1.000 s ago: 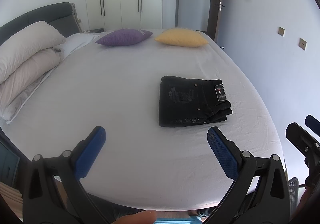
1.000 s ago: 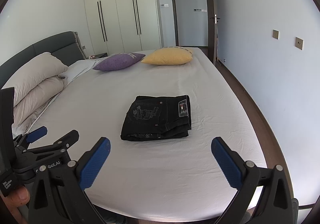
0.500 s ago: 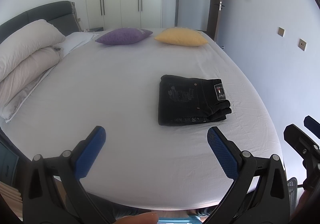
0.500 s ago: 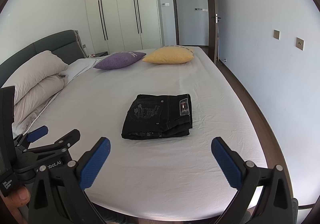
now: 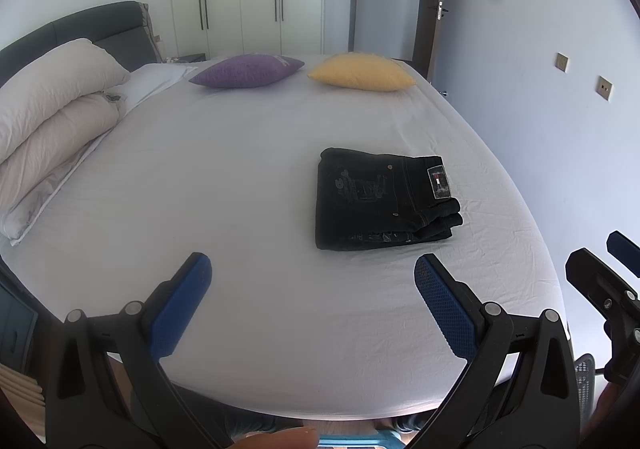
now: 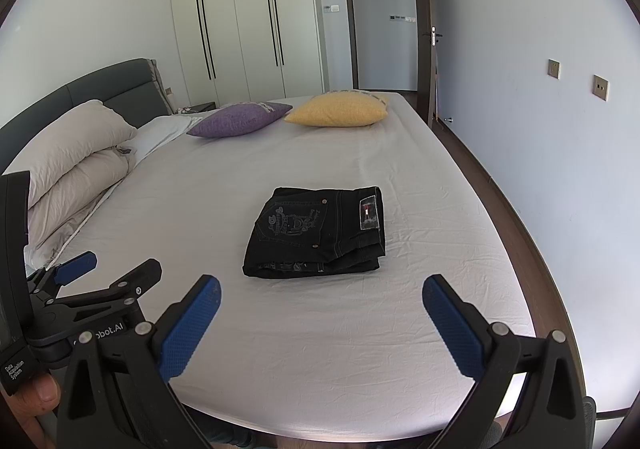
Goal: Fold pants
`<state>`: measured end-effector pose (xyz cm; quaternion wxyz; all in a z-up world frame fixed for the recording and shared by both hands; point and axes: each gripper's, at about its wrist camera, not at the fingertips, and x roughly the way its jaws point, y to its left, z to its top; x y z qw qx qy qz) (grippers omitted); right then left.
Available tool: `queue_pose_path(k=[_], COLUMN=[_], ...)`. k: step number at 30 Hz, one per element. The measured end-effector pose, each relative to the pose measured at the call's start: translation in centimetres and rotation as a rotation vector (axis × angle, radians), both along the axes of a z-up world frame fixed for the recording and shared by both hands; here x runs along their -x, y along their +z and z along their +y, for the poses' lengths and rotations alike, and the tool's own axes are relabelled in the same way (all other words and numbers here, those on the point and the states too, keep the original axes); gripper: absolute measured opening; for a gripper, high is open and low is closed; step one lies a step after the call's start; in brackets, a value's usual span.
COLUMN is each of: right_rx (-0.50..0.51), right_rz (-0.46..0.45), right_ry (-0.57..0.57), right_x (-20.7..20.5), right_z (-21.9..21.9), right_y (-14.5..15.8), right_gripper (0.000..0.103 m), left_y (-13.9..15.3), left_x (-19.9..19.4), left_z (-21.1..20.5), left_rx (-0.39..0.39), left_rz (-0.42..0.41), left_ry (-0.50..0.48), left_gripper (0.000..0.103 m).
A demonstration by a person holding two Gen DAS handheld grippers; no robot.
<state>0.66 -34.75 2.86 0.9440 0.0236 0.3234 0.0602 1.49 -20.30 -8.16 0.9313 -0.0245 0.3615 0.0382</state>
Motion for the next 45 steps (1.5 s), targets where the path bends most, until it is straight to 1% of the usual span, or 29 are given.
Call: queue_pose_path(k=[35,45], right_rx=[0.005,0.006], right_rz=[0.003,0.008], right_ry=[0.008,0.013], right_x=[0.3,0.3], right_z=[0.3,0.1], right_y=[-0.8,-1.2], right_gripper=[0.103,0.103], left_y=[-0.3,-0.5], left_x=[0.1,-0.2], left_z=[0.2,0.6], left_rx=[-0.007,0.007], left_rz=[0.002,0.013], left_ry=[0.002,-0.008], left_gripper=[0.103,0.103])
